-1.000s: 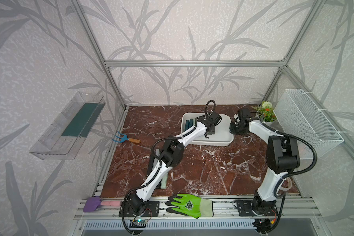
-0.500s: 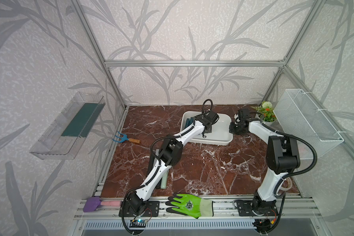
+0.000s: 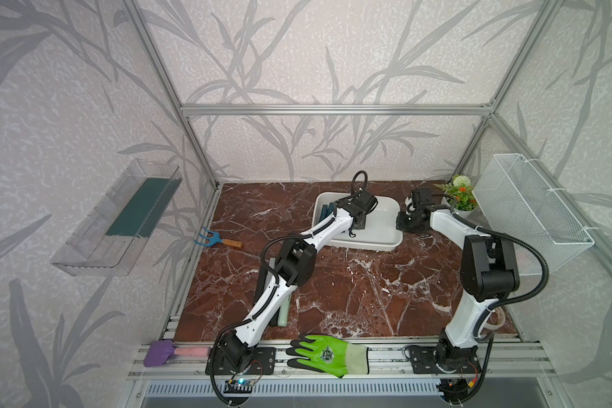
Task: Put the pruning pliers into the storage box
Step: Place the pruning pliers in the storage box, then pick up the pruning pliers from the center of the board.
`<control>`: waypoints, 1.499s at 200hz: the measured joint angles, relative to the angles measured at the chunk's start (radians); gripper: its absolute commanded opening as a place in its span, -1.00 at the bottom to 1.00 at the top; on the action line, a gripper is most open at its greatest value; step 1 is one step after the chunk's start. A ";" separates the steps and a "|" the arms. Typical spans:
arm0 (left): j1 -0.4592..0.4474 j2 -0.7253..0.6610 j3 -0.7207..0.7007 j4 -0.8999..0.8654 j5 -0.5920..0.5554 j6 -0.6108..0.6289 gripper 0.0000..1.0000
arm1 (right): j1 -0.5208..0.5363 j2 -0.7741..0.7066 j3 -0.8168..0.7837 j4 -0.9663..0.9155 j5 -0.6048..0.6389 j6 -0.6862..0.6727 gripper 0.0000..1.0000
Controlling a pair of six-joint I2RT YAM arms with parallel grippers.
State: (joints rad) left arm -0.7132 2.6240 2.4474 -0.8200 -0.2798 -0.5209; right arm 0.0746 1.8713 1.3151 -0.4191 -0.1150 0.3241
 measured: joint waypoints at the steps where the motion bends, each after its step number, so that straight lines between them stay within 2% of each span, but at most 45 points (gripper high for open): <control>1: 0.000 0.000 0.000 0.001 0.000 0.003 -0.22 | 0.000 0.000 0.000 0.000 0.000 0.000 -0.77; 100: 0.001 -0.011 0.054 0.000 0.019 0.049 -0.04 | 0.000 0.000 0.000 0.001 -0.002 0.000 -0.77; 123: 0.001 -0.055 0.054 -0.019 0.011 0.067 0.02 | 0.000 0.000 0.000 0.001 -0.003 0.000 -0.77; 143: 0.002 -0.145 0.031 -0.042 -0.022 0.095 0.03 | 0.000 0.000 0.000 0.001 -0.004 0.000 -0.77; 163: 0.011 -0.329 -0.131 -0.020 -0.065 0.126 0.07 | 0.000 0.000 0.000 0.000 -0.008 0.000 -0.77; 194: 0.052 -0.695 -0.556 0.071 -0.087 0.134 0.14 | -0.001 0.000 0.000 0.000 -0.010 -0.001 -0.77; 219: 0.119 -0.896 -0.859 0.108 -0.095 0.117 0.15 | -0.001 0.000 0.000 0.000 -0.009 -0.003 -0.77; 235: 0.153 -0.957 -1.012 0.115 -0.101 0.101 0.16 | -0.001 0.000 -0.001 0.000 -0.008 -0.004 -0.77; 252: 0.149 -0.976 -1.126 0.110 -0.096 0.076 0.16 | -0.001 -0.003 -0.005 0.005 -0.007 -0.003 -0.77; 300: 0.125 -0.997 -1.289 0.114 -0.077 0.002 0.16 | -0.001 -0.003 -0.008 0.008 -0.006 -0.004 -0.77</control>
State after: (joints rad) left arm -0.5884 1.6268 1.1584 -0.7055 -0.3565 -0.5190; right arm 0.0738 1.8679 1.3075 -0.4114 -0.1211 0.3199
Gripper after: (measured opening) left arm 0.580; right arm 0.114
